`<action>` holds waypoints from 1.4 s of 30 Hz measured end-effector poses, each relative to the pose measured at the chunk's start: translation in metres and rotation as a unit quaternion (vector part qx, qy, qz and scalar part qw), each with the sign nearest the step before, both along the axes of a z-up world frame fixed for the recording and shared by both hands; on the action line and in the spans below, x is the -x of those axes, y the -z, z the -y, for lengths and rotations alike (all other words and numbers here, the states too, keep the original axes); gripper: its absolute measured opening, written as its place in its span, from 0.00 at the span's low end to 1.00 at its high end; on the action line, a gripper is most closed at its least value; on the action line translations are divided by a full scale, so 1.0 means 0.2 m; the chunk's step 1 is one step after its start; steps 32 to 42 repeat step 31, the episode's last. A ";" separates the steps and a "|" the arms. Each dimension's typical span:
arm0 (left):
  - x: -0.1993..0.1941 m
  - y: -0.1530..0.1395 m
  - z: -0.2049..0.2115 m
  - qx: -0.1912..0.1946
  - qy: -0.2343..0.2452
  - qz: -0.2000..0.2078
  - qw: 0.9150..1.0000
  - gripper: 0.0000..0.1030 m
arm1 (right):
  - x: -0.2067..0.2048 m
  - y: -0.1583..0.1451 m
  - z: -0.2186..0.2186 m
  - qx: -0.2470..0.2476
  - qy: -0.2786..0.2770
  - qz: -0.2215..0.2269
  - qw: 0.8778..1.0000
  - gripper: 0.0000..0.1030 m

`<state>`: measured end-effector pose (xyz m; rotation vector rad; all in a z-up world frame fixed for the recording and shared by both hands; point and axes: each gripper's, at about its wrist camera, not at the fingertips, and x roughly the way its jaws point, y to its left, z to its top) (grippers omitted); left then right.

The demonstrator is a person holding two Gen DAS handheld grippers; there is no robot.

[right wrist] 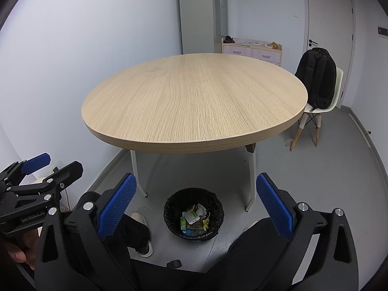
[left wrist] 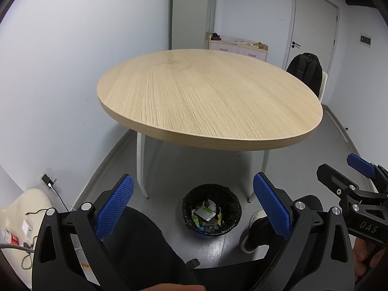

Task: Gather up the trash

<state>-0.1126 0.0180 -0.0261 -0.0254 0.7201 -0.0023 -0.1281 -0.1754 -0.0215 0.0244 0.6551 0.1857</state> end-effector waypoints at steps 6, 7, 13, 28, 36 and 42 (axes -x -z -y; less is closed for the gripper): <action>-0.01 0.00 0.00 -0.002 0.000 -0.001 1.000 0.94 | -0.01 0.01 -0.01 -0.001 0.001 -0.002 1.000 0.92; -0.01 0.00 0.00 -0.003 0.000 -0.002 1.000 0.94 | -0.01 0.01 -0.01 -0.001 0.001 -0.003 1.000 0.92; -0.01 -0.01 0.00 -0.005 -0.007 0.000 1.000 0.94 | -0.01 0.01 -0.01 -0.001 0.001 -0.004 1.000 0.92; -0.03 0.00 0.00 -0.004 -0.008 -0.008 1.000 0.94 | -0.01 0.00 0.00 -0.006 0.003 -0.003 1.000 0.92; -0.03 0.01 0.00 -0.005 -0.009 -0.009 1.000 0.94 | -0.01 0.00 0.00 -0.006 0.003 -0.003 1.000 0.92; -0.03 0.01 0.00 -0.005 -0.009 -0.009 1.000 0.94 | -0.01 0.00 0.00 -0.006 0.003 -0.003 1.000 0.92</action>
